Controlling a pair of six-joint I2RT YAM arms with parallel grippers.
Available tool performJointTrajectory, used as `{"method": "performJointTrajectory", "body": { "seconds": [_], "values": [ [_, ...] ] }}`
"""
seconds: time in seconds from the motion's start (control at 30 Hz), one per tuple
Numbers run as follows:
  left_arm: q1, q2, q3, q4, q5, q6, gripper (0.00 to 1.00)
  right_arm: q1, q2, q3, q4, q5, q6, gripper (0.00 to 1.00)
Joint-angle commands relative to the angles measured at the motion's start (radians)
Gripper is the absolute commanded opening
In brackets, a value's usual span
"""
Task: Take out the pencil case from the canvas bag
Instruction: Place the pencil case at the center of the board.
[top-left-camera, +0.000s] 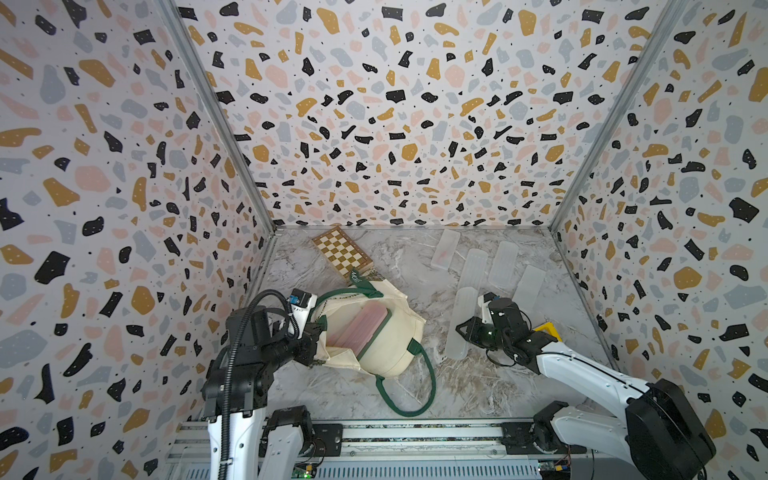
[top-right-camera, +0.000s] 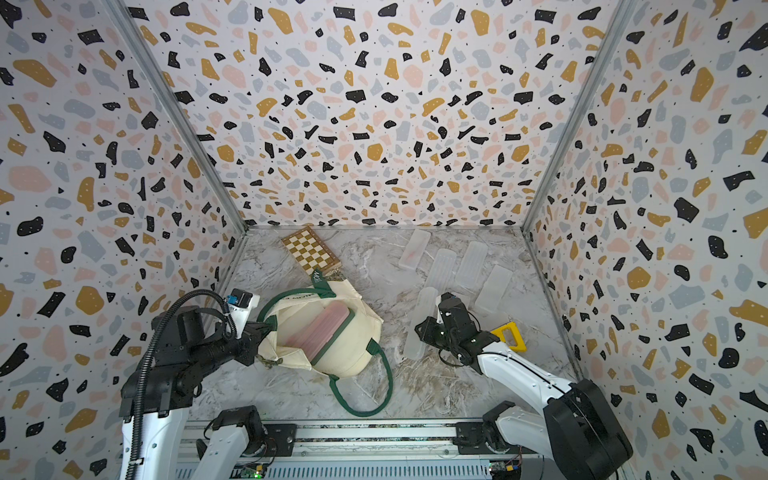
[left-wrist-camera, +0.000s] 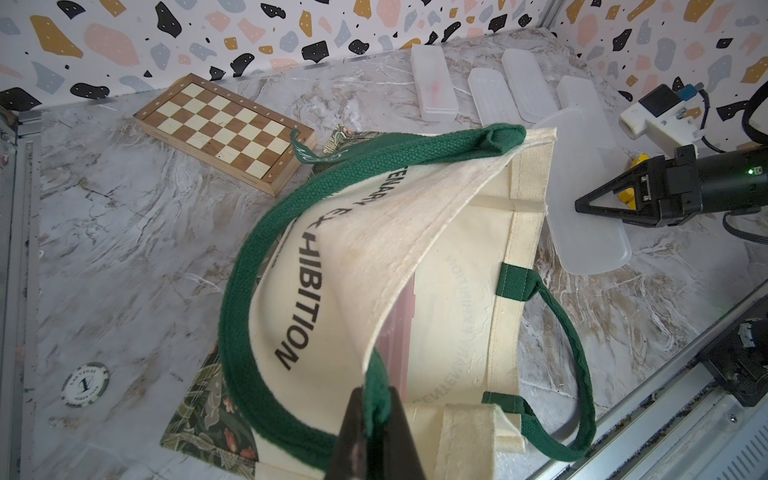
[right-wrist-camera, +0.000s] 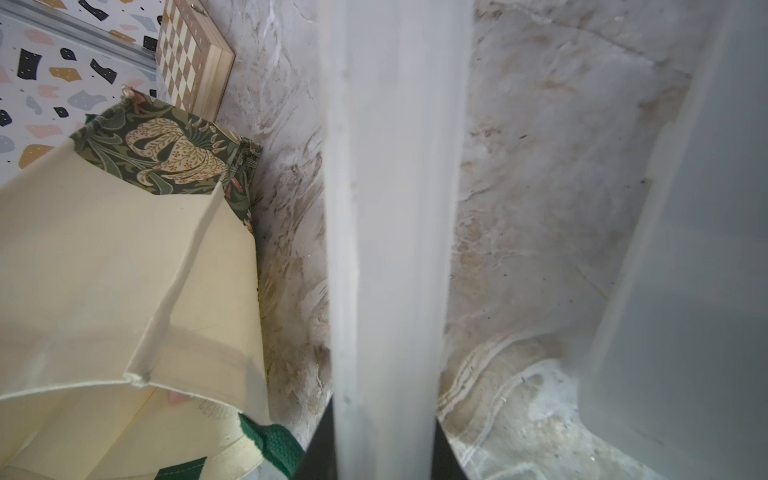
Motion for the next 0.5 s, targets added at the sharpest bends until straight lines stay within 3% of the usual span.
{"method": "performJointTrajectory", "body": {
  "seconds": [0.0,0.47],
  "values": [
    [0.008,-0.003,-0.014,0.028,-0.005,0.006,0.0,-0.003,0.008,-0.008,0.046,-0.016,0.011,0.14],
    [0.008,0.004,-0.014,0.029,-0.002,0.008,0.0,-0.003,0.087,-0.05,0.119,-0.046,0.053,0.14]
  ]
}}
